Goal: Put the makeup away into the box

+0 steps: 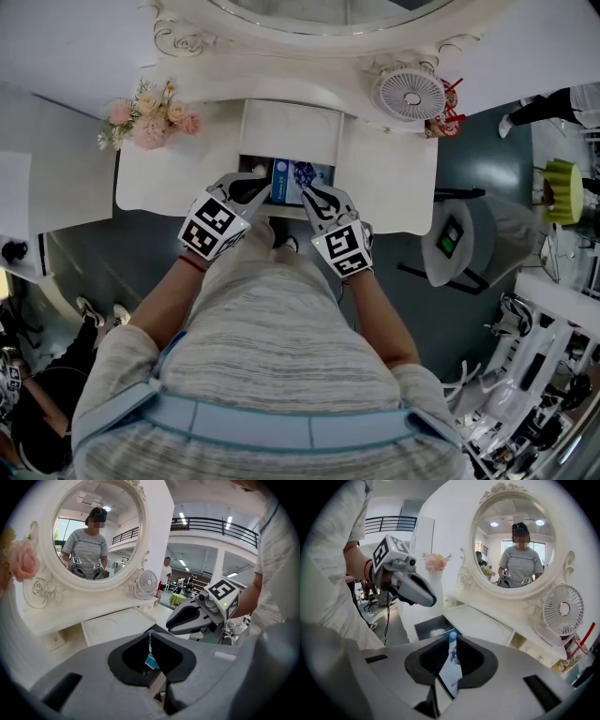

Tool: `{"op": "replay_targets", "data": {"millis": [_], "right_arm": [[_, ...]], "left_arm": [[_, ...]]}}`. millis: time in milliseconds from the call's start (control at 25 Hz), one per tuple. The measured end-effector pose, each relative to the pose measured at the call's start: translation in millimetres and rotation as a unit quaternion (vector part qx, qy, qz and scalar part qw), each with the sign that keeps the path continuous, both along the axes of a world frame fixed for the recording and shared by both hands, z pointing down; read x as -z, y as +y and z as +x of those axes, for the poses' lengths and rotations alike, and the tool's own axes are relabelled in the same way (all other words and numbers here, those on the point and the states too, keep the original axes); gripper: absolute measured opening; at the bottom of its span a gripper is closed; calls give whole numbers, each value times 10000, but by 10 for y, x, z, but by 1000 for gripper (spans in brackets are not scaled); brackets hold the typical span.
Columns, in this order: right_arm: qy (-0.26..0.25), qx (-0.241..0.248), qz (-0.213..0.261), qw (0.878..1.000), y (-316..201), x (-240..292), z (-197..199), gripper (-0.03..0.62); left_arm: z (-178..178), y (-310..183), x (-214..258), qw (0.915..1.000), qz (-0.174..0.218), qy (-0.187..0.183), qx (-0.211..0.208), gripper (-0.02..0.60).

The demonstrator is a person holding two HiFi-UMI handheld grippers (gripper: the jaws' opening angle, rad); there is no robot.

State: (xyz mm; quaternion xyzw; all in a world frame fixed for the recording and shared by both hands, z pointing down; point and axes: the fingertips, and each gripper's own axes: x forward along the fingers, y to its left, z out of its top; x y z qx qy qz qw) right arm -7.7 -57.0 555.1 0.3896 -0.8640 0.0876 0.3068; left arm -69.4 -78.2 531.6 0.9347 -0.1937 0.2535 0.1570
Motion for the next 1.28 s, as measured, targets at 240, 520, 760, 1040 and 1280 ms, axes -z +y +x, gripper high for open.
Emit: {"op": "replay_targets", "data": {"millis": [240, 520, 760, 1040, 1280], "right_arm": [[-575, -539, 347, 9963, -31, 448, 218, 11], [-1112, -847, 563, 9886, 113, 767, 338, 11], [-1387, -981, 643, 9834, 315, 862, 356, 11], [-1624, -986, 581, 9801, 630, 894, 286, 11], [-1850, -1033, 538, 9758, 853, 974, 186, 11]], "left_arm": [[41, 40, 163, 9997, 58, 225, 65, 18], [86, 187, 353, 9988, 246, 417, 84, 18], [193, 434, 455, 9975, 395, 588, 26, 18], [296, 859, 489, 9961, 461, 748, -94, 18], [250, 1099, 549, 9945, 492, 924, -77, 18]]}}
